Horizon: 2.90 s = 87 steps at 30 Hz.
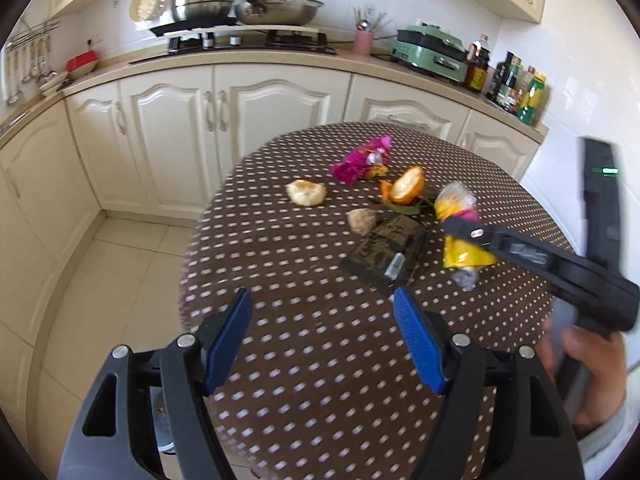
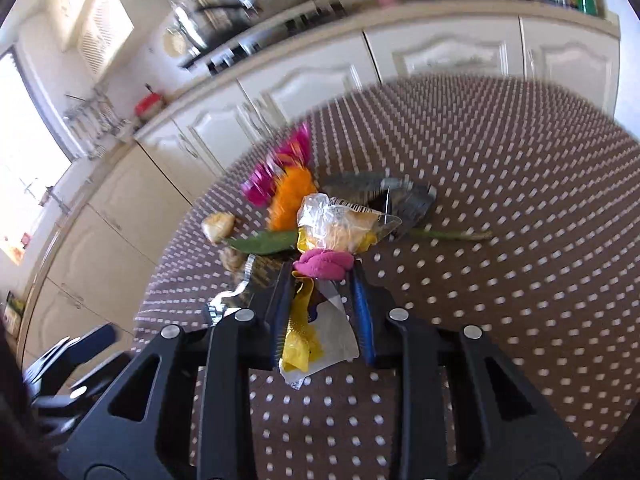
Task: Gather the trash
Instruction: 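Grasp the black snack bag with the left tool while the right grasps the yellow-pink wrappers, then carry both items over the blue bin and open both tools to drop them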
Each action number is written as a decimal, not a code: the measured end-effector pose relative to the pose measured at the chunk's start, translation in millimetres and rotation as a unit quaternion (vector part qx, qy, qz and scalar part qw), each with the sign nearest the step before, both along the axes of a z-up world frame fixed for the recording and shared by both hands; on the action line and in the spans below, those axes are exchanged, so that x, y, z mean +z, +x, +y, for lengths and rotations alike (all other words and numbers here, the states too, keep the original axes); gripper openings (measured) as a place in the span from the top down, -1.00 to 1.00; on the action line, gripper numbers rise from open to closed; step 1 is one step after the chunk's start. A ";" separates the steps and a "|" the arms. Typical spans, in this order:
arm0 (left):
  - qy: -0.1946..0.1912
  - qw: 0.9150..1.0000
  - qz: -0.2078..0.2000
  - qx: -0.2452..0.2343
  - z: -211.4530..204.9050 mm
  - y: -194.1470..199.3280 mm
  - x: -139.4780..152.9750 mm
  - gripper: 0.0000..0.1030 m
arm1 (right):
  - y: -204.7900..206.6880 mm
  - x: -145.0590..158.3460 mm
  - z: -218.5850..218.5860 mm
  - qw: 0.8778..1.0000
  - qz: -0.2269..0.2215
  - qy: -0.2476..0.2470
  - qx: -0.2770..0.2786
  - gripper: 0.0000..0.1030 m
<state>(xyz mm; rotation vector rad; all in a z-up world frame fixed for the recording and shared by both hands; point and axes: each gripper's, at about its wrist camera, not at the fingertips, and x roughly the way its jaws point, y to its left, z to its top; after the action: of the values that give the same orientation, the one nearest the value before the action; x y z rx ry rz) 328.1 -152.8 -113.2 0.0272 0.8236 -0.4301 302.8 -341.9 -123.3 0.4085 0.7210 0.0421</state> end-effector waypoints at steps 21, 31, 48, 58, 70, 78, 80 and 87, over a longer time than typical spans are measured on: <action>0.065 0.997 0.026 -0.029 -86.4 51.5 -31.8 -0.17 | -20.2 0.6 -22.0 0.999 -0.037 0.024 -0.024 0.45; 0.067 0.997 0.004 -0.049 -81.4 36.1 -21.1 0.66 | -17.6 -1.4 -20.8 0.999 -0.039 0.030 -0.018 0.45; -0.041 0.999 -0.032 0.006 68.6 -36.3 27.2 0.75 | -51.8 43.9 89.9 0.992 -0.092 0.001 0.082 0.45; -0.038 0.992 0.006 0.123 218.9 -47.2 -20.8 0.75 | -34.6 17.2 249.8 0.978 -0.045 -0.017 0.205 0.45; -0.036 0.955 0.159 0.248 357.2 -42.1 -181.6 0.75 | 10.2 -147.5 403.8 0.948 0.132 -0.033 0.287 0.45; -0.051 0.932 0.234 0.273 386.4 -13.2 -264.7 0.75 | 30.5 -221.4 431.0 0.937 0.199 -0.041 0.285 0.45; -0.059 0.931 0.233 0.274 392.0 -8.2 -271.9 0.74 | 34.9 -229.1 429.3 0.937 0.203 -0.044 0.282 0.45; -0.114 0.923 0.217 0.295 413.3 -2.9 -286.4 -0.09 | 50.7 -255.2 441.3 0.934 0.221 -0.051 0.277 0.45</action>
<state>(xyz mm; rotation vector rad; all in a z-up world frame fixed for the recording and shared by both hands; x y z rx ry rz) 325.2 260.5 -399.6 -0.5400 1.1603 0.0522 353.5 99.4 -378.5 0.0993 1.2643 0.4550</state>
